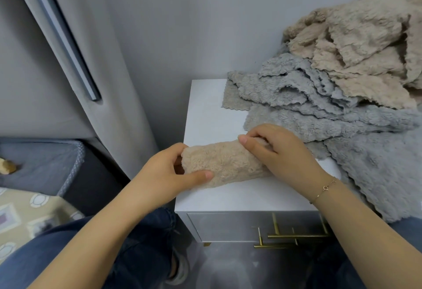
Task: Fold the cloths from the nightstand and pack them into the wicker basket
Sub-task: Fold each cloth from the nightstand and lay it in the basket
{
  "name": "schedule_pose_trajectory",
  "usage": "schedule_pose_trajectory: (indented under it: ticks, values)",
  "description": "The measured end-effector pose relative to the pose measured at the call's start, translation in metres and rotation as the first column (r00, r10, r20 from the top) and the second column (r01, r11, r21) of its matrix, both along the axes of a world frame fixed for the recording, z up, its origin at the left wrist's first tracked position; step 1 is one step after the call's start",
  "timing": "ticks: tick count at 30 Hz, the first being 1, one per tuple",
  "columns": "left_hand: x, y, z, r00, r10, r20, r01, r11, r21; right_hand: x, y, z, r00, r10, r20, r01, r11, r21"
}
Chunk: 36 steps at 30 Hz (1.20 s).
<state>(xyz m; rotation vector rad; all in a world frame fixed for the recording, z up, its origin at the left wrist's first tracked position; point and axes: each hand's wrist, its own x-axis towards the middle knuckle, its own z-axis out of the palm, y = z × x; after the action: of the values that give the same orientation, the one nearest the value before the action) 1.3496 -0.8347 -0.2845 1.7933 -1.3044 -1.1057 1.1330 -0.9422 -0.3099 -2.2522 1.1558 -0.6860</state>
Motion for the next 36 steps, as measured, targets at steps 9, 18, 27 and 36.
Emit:
schedule_pose_trajectory:
  ticks: [9,18,27,36]
  values:
    - [-0.038,-0.013,0.017,0.852,0.15,-0.501,-0.27,0.947,-0.175,-0.014,0.026,0.024,0.585,-0.464,0.665,0.199,0.877,0.437]
    - [-0.094,-0.021,0.003,0.86,0.072,-0.505,-0.165,0.976,-0.142,-0.025,0.04,0.039,0.422,-0.524,0.74,-0.16,0.76,0.63]
    - [-0.134,-0.013,0.013,0.926,-0.134,-0.353,0.08,0.983,-0.164,-0.066,0.054,0.049,0.198,-0.643,0.739,-0.135,0.729,0.671]
    - [-0.198,0.013,0.05,0.849,-0.307,-0.431,0.233,0.948,-0.216,-0.163,0.127,0.076,0.095,-0.667,0.739,0.186,0.741,0.645]
